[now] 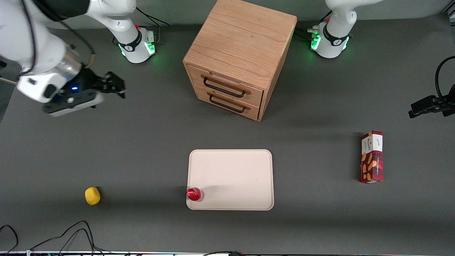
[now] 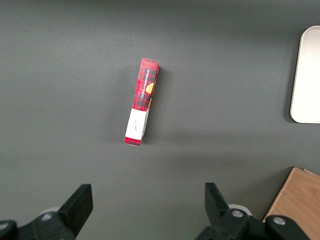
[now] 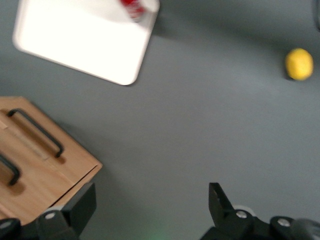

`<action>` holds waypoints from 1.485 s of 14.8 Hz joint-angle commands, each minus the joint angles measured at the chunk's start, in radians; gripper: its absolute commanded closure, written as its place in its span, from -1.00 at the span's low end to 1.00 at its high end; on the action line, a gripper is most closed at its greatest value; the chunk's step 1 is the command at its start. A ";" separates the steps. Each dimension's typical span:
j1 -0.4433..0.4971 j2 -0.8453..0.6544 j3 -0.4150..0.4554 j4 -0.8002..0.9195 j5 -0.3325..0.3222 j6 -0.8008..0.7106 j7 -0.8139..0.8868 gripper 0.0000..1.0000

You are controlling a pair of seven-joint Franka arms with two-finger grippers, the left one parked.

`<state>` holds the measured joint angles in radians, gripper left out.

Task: Open upper drawer
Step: 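Move the right gripper toward the upper drawer's black handle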

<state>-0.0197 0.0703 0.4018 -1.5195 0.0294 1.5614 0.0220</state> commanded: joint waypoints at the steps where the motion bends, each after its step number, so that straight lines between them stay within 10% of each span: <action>1: 0.012 0.104 0.127 0.123 -0.005 -0.024 -0.027 -1.00; 7: 0.092 0.268 0.290 0.223 -0.008 -0.030 -0.039 -1.00; 11: 0.104 0.384 0.374 0.275 -0.114 -0.026 -0.342 -1.00; 22: 0.110 0.465 0.408 0.246 -0.112 0.028 -0.367 -1.00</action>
<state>0.0788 0.5084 0.7958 -1.2874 -0.0536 1.5746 -0.3308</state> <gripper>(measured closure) 0.000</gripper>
